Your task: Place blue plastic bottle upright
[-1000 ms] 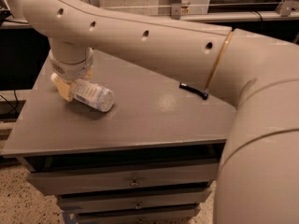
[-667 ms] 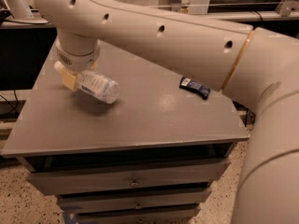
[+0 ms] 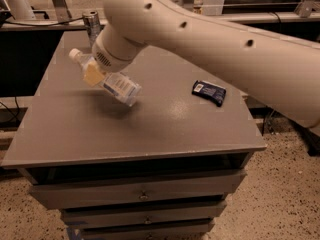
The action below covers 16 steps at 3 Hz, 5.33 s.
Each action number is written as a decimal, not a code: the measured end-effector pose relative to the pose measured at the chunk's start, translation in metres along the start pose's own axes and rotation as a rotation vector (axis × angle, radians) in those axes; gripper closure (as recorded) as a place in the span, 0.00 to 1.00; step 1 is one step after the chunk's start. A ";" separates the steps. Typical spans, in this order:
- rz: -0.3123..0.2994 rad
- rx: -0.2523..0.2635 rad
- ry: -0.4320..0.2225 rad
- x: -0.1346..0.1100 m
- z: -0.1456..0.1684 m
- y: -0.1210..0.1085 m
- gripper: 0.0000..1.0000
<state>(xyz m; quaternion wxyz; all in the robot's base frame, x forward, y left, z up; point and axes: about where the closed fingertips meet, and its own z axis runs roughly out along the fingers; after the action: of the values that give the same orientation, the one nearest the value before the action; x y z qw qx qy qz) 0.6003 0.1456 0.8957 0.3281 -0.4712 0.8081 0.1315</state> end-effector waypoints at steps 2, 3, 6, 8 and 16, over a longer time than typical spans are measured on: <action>-0.013 -0.032 -0.447 -0.063 -0.015 -0.035 1.00; -0.016 -0.016 -0.672 -0.104 -0.032 -0.048 1.00; 0.044 -0.002 -0.885 -0.113 -0.038 -0.040 1.00; 0.123 0.008 -1.098 -0.122 -0.035 -0.017 1.00; 0.175 -0.016 -1.022 -0.059 0.006 0.038 0.12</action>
Offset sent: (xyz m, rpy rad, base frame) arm 0.0862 0.0288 0.1414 0.6874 -0.4668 0.1027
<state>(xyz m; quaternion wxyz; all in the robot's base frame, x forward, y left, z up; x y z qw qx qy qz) 0.5911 0.2084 0.9259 0.6651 -0.2801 0.5800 0.3779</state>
